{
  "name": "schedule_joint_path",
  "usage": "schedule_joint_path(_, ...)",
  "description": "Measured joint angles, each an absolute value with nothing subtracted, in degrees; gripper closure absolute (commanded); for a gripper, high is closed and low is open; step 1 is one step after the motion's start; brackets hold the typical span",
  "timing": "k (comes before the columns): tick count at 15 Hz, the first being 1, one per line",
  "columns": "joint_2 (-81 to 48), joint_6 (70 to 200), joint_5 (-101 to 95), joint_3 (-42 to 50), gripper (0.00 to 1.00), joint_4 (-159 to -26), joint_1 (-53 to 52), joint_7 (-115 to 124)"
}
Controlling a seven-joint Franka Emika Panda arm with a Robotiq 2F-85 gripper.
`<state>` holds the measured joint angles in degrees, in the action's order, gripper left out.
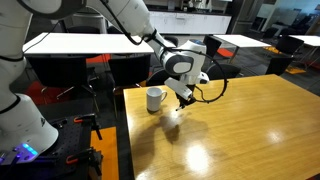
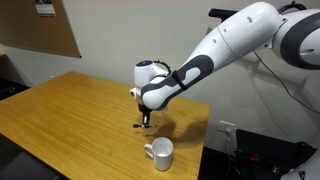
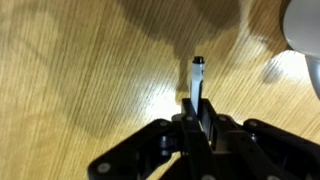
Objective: Pick up the small brush from the table and put it in the mug cup.
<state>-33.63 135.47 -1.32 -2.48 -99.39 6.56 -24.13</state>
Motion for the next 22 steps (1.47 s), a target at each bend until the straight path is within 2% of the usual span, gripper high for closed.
schedule_joint_path(14,-20.74,133.17,-2.5,-2.2,0.97,-106.07,5.82,-20.45)
schedule_joint_path(22,-14.43,124.35,-8.73,-1.72,0.97,-107.64,4.68,-21.35)
